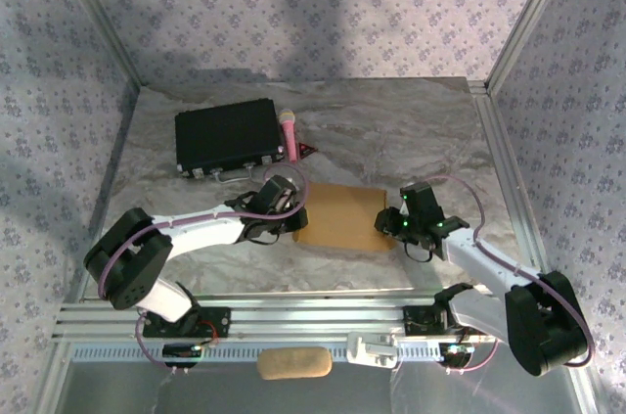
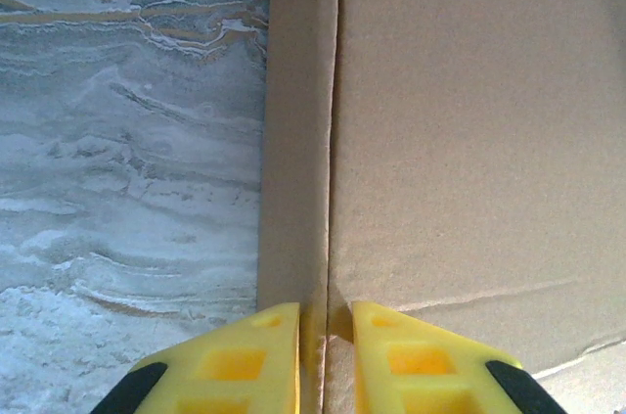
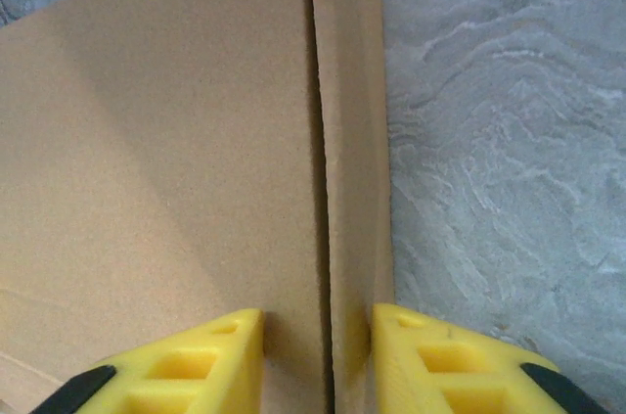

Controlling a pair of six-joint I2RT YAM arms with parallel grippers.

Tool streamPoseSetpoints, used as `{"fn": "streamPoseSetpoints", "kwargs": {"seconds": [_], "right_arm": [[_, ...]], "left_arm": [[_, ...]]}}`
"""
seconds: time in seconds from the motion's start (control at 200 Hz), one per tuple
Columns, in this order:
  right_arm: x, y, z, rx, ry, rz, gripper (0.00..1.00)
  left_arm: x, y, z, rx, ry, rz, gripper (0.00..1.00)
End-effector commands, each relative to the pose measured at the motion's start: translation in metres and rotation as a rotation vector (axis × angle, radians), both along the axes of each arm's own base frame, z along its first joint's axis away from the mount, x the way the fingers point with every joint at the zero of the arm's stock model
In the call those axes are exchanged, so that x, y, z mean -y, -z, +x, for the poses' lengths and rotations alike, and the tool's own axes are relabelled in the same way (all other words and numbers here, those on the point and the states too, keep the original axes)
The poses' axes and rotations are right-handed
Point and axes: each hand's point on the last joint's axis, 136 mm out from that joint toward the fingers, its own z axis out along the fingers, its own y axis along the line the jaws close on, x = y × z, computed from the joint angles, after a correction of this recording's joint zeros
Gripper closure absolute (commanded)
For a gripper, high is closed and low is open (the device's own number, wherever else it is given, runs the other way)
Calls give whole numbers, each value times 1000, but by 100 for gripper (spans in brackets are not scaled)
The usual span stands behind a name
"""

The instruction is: Fold the paper box

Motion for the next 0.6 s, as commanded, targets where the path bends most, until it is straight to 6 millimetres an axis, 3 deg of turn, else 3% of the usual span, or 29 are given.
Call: {"fn": "streamPoseSetpoints", "kwargs": {"seconds": [0.0,0.195,0.345,0.395,0.595], "right_arm": [[11,20,-14,-73,18,-42,70],[11,20,-14,-73,20,-38,78],[11,17,-14,-68,15,-32,78],[10,15,-14,-64,8,-26,72],[6,-9,-12,-28,-38,48,35]], "left_arm": [[-12,17,-7,-40,-13,50,83],[-12,18,-7,-41,-15,49,87],[-13,19,-7,-43,-21,49,88],[-14,20,-7,-47,-28,53,89],[-26,26,-8,-51,-49,71,94]]}}
